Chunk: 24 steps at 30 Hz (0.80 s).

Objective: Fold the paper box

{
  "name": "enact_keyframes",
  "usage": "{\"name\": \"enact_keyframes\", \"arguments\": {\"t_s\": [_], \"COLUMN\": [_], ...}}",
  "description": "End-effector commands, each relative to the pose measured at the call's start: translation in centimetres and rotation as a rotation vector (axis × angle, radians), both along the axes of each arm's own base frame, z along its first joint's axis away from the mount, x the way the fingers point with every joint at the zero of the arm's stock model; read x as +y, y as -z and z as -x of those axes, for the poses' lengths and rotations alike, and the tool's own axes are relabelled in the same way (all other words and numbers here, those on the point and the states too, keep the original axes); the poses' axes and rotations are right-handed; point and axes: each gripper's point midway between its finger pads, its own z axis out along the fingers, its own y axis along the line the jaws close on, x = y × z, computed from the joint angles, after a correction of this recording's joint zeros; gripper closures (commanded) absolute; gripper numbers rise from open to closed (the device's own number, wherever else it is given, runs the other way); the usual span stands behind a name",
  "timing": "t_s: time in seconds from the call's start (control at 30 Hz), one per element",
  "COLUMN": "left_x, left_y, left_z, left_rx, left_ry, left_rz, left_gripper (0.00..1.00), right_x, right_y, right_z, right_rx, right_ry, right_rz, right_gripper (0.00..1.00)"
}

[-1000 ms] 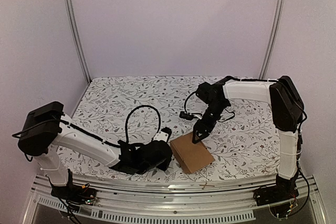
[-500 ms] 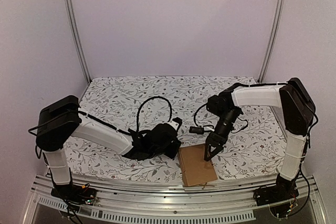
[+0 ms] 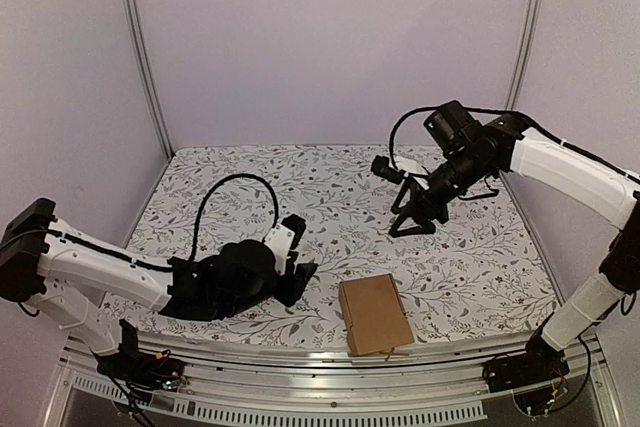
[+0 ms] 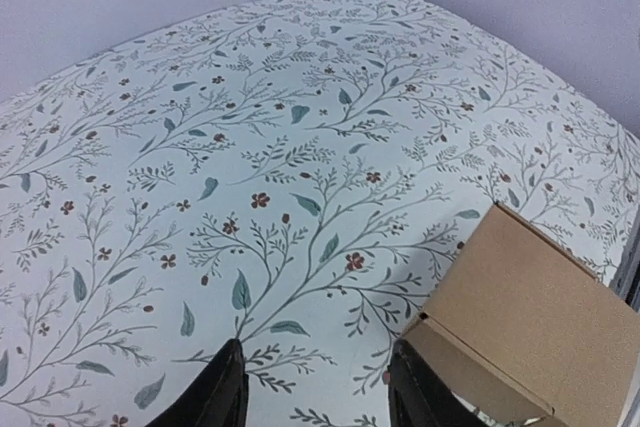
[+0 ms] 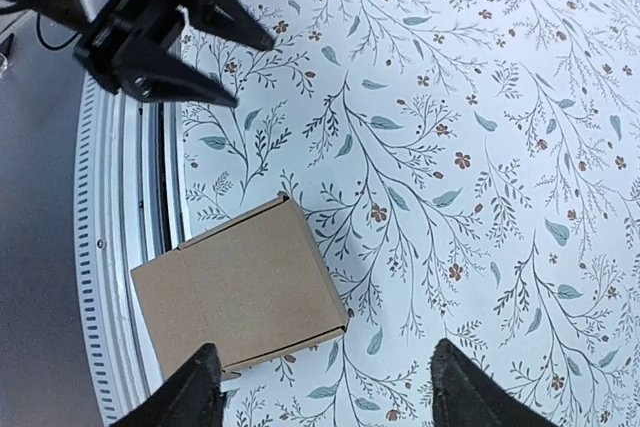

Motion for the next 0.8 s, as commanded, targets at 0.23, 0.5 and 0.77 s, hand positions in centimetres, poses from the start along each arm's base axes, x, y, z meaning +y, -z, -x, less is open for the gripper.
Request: {"name": "enact_keyframes", "arguments": {"t_s": [0.23,0.5,0.77], "left_x": [0.5,0.4,0.9], "left_y": [3.6,4.5,4.7], "left_z": [7.3,7.3,7.1], "left_rx": [0.064,0.063,0.052], "left_ry": [0.048,0.043,0.034], "left_rz": [-0.012,-0.048,-0.062], "left_gripper": [0.54,0.54,0.54], "right_x": [3.9,4.0,3.8], "right_y": [10.7,13.2,14.5], "right_z": [-0.2,0.7,1.7], "right_rx": [0.271,0.377,0.460], "right_ry": [-0.213,-0.215,-0.241], "right_rz": [0.192,0.209,0.221], "right_gripper": [0.56,0.61,0.69]}}
